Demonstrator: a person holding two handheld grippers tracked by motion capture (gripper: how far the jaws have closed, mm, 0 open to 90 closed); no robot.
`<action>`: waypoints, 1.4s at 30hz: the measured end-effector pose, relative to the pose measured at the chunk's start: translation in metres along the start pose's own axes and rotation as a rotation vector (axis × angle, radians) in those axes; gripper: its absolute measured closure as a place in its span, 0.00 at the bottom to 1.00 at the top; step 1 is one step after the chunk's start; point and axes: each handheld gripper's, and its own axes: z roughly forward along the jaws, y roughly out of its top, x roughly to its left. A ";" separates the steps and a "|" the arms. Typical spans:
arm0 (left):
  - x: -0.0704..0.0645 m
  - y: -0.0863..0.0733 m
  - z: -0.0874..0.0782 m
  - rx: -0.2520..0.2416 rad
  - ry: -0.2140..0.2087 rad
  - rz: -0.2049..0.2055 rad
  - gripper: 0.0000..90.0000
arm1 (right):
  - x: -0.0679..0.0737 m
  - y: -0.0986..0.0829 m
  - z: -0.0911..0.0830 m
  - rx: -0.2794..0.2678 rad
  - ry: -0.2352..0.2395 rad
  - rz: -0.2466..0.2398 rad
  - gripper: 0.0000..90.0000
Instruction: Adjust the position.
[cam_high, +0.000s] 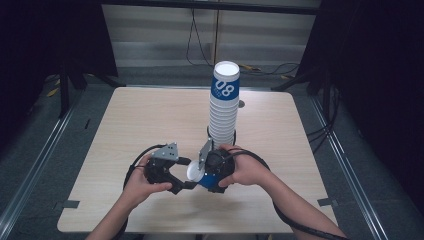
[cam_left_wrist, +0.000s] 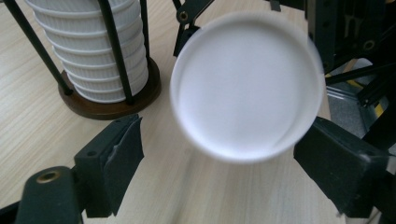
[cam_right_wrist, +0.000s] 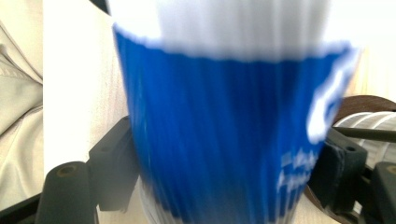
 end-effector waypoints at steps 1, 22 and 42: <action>0.000 0.000 0.000 -0.007 0.000 -0.004 0.18 | 0.000 0.000 0.000 0.000 0.000 -0.002 0.24; -0.001 0.000 0.008 -0.035 -0.051 -0.008 0.23 | 0.002 0.009 0.004 0.000 0.002 -0.043 0.24; -0.004 0.000 0.009 -0.022 -0.074 0.025 0.32 | 0.006 0.011 0.006 0.005 0.002 -0.070 0.24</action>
